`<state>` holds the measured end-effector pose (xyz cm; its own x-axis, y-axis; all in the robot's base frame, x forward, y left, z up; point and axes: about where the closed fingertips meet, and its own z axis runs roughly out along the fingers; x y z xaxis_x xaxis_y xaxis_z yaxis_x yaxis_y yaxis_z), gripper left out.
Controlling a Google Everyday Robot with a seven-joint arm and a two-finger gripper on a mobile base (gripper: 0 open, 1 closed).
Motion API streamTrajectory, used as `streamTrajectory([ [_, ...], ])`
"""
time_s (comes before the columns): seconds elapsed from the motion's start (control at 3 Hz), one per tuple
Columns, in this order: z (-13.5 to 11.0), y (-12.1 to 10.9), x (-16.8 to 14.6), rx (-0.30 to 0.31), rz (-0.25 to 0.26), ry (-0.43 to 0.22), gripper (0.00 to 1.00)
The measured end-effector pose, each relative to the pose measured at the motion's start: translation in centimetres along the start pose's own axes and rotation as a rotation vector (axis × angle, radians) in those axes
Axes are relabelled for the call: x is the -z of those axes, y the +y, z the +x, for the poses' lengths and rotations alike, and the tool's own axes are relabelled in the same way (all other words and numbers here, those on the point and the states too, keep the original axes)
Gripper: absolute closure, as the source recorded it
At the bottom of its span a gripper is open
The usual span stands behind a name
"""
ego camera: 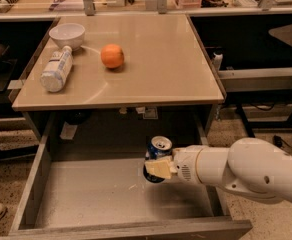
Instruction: Place pepsi can into top drawer
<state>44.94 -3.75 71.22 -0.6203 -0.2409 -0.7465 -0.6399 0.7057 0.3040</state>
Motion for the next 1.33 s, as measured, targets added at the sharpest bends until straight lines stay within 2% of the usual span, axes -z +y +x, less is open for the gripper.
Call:
streamTrajectory([
  [0.67, 1.3, -2.9, -1.8, -0.048, 0.157, -0.053, 1.0],
  [1.33, 2.3, -5.5, -2.6, -0.053, 0.281, -0.076, 1.0],
])
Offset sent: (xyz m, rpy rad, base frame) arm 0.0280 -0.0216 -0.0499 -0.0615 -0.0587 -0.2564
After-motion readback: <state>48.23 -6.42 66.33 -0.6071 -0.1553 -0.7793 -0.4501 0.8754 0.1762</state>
